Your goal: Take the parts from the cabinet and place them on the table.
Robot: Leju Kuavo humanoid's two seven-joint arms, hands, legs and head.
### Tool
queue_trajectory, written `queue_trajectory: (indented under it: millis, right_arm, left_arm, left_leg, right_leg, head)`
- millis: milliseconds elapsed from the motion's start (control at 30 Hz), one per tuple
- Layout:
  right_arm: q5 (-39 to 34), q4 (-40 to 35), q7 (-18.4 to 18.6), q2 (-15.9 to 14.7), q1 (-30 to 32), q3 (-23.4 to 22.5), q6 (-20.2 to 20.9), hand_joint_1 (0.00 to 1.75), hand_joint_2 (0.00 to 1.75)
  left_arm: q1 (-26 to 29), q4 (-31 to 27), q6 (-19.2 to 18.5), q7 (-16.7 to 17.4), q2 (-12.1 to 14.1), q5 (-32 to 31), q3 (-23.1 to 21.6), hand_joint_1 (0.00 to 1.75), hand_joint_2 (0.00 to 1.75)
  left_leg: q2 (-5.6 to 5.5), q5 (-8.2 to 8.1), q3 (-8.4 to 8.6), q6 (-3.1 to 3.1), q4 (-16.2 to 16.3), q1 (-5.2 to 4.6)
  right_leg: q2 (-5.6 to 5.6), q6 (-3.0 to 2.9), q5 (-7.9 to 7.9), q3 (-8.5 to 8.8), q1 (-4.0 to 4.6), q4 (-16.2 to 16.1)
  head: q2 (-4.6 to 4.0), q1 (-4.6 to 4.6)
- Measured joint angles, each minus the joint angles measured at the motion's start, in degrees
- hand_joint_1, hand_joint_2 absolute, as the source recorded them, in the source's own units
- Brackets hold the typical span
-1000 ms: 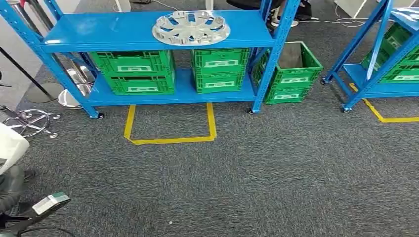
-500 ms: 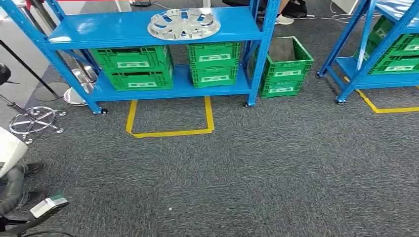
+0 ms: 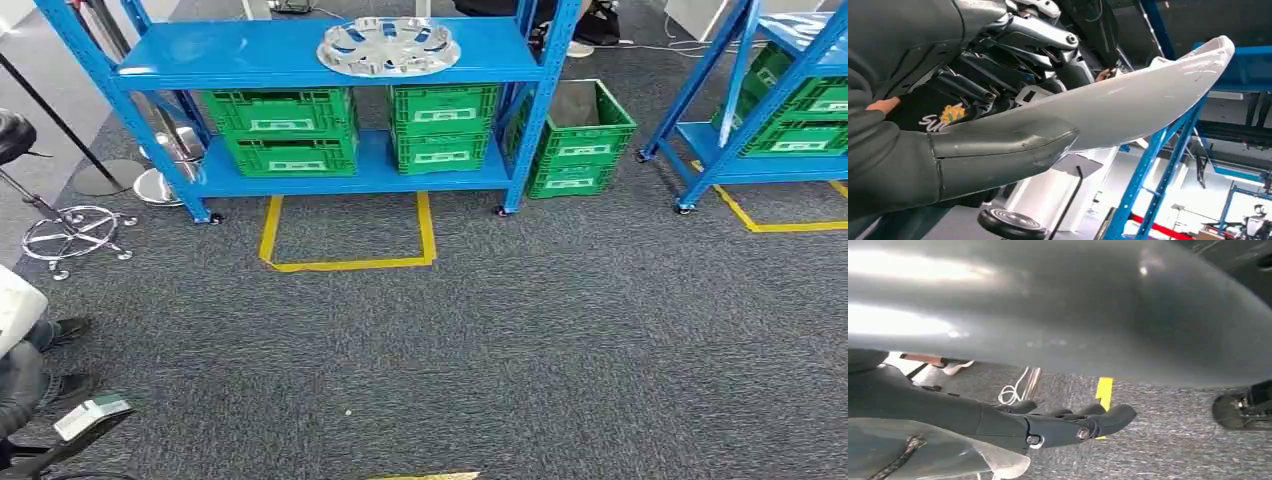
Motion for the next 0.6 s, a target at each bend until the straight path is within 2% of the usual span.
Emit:
queue_trajectory:
  millis: [333, 600]
  right_arm:
    - [0.0, 0.0, 0.0, 0.0, 0.05, 0.0, -0.09, 0.0, 0.0]
    - [0.13, 0.0, 0.0, 0.0, 0.03, 0.0, -0.09, 0.0, 0.0]
  left_arm:
    - [-0.01, 0.39, 0.02, 0.0, 0.15, 0.46, 0.02, 1.75, 1.75]
    - [-0.04, 0.77, 0.0, 0.07, 0.33, 0.48, 0.02, 1.75, 1.75]
  left_leg:
    - [0.0, 0.05, -0.24, 0.06, 0.05, -0.03]
    - [0.0, 0.22, -0.48, -0.21, 0.05, 0.01]
  right_leg:
    - [-0.01, 0.14, 0.08, -0.35, -0.05, 0.05]
    - [-0.01, 0.14, 0.08, -0.73, -0.04, 0.28]
  head:
    - [0.0, 0.0]
    - [0.0, -0.02]
